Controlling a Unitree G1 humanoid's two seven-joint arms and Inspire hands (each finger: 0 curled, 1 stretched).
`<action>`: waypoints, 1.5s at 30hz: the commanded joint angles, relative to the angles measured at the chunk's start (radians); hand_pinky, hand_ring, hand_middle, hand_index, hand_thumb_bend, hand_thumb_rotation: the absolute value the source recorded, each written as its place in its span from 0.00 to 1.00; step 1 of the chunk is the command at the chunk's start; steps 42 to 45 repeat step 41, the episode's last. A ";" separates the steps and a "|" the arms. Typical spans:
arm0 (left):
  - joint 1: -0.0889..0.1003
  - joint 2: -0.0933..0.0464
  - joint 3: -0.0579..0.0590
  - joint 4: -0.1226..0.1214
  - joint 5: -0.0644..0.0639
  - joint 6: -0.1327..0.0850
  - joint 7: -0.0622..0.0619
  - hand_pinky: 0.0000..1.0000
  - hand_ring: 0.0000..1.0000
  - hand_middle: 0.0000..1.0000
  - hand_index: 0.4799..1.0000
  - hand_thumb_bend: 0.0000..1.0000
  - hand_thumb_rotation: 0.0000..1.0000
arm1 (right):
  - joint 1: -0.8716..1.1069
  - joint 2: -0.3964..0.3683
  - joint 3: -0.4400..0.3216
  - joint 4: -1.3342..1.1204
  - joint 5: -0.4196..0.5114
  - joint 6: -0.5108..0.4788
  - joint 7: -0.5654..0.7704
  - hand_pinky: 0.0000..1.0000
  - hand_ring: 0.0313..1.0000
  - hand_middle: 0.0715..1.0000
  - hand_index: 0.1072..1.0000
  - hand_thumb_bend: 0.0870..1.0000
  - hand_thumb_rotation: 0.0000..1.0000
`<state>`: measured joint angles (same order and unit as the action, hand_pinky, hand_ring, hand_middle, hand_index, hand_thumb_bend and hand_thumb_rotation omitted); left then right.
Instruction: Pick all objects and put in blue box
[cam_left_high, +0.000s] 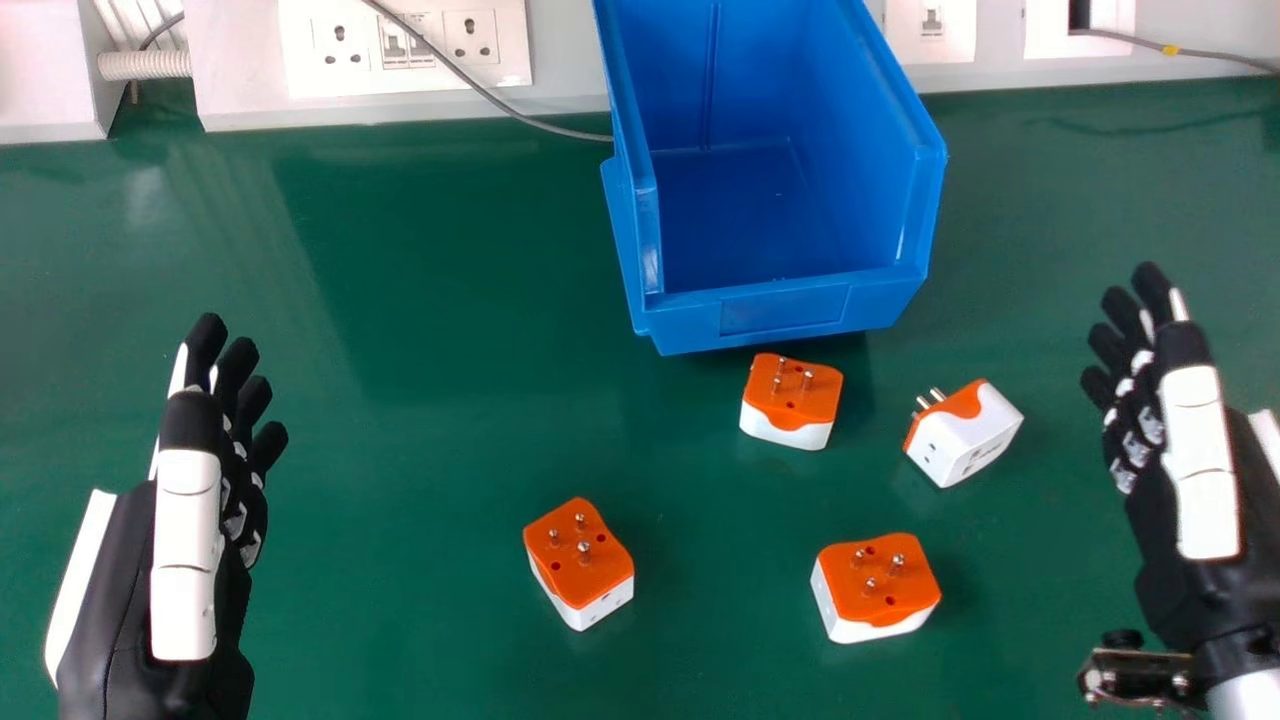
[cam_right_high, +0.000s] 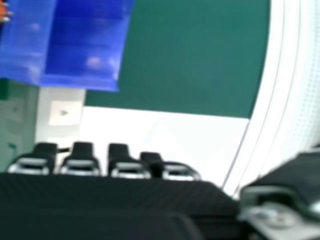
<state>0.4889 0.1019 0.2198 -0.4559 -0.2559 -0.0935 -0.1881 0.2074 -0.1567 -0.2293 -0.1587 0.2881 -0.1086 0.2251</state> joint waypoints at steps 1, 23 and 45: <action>0.002 0.006 0.005 -0.026 -0.006 -0.007 -0.004 0.97 1.00 1.00 1.00 0.81 1.00 | -0.018 0.019 -0.022 -0.019 0.085 0.040 0.010 1.00 1.00 1.00 1.00 0.38 1.00; 0.016 0.003 0.009 -0.031 -0.002 -0.016 -0.012 0.97 1.00 1.00 1.00 0.80 1.00 | 0.002 -0.014 -0.025 -0.046 0.031 0.059 0.024 1.00 1.00 1.00 1.00 0.41 1.00; 0.040 -0.006 -0.011 -0.051 0.034 -0.016 0.004 0.95 0.99 1.00 1.00 0.82 1.00 | 0.001 -0.028 -0.041 -0.038 0.041 0.071 0.041 0.99 1.00 1.00 1.00 0.48 1.00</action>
